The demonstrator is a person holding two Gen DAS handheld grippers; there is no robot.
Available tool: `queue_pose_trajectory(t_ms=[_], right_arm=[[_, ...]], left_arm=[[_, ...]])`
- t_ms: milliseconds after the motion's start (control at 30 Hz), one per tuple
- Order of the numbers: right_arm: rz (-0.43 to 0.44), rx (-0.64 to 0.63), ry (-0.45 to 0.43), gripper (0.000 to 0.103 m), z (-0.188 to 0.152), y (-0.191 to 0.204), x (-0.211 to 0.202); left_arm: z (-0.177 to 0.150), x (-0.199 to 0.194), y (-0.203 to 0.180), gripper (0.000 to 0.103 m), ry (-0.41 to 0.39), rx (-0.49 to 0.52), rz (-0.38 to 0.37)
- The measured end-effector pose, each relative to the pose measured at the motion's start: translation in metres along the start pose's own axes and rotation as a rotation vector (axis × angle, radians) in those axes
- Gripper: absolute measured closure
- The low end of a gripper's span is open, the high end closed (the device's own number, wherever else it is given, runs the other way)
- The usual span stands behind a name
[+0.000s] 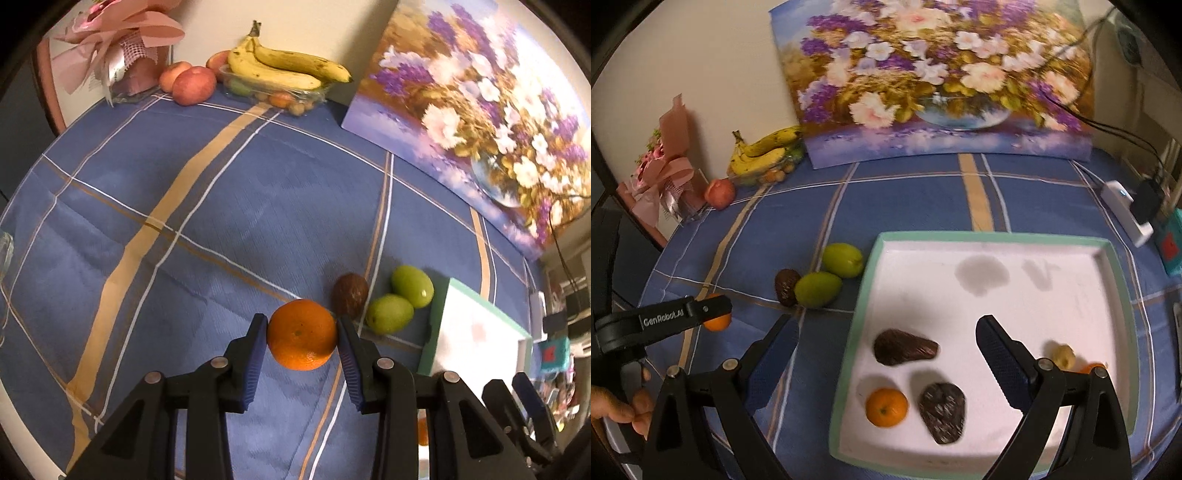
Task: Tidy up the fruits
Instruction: 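Lift the mandarin in left tool while right tool approaches a large green fruit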
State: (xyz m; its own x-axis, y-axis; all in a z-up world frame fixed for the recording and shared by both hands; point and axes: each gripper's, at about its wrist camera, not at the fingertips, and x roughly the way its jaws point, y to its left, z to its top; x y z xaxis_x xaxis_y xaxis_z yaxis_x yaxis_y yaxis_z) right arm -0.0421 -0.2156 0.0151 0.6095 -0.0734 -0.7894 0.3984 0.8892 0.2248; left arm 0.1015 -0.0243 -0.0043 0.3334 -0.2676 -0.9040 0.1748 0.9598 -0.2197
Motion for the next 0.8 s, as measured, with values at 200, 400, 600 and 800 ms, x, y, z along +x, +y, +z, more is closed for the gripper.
queue_pose_trajectory(t_ms=[200, 400, 600, 800], right_arm=[[0.047, -0.019, 0.031, 0.007, 0.017, 0.017, 0.029], [0.065, -0.043, 0.083, 0.028, 0.026, 0.032, 0.061], [0.081, -0.105, 0.121, 0.038, 0.03, 0.051, 0.08], [0.079, -0.135, 0.159, 0.04, 0.027, 0.06, 0.098]], left_arm=[[0.013, 0.017, 0.011, 0.063, 0.01, -0.036, 0.021], [0.024, 0.033, 0.018, 0.062, 0.028, -0.073, 0.009], [0.034, 0.042, 0.022, 0.062, 0.03, -0.106, -0.004], [0.036, 0.048, 0.02, 0.063, 0.038, -0.102, -0.003]])
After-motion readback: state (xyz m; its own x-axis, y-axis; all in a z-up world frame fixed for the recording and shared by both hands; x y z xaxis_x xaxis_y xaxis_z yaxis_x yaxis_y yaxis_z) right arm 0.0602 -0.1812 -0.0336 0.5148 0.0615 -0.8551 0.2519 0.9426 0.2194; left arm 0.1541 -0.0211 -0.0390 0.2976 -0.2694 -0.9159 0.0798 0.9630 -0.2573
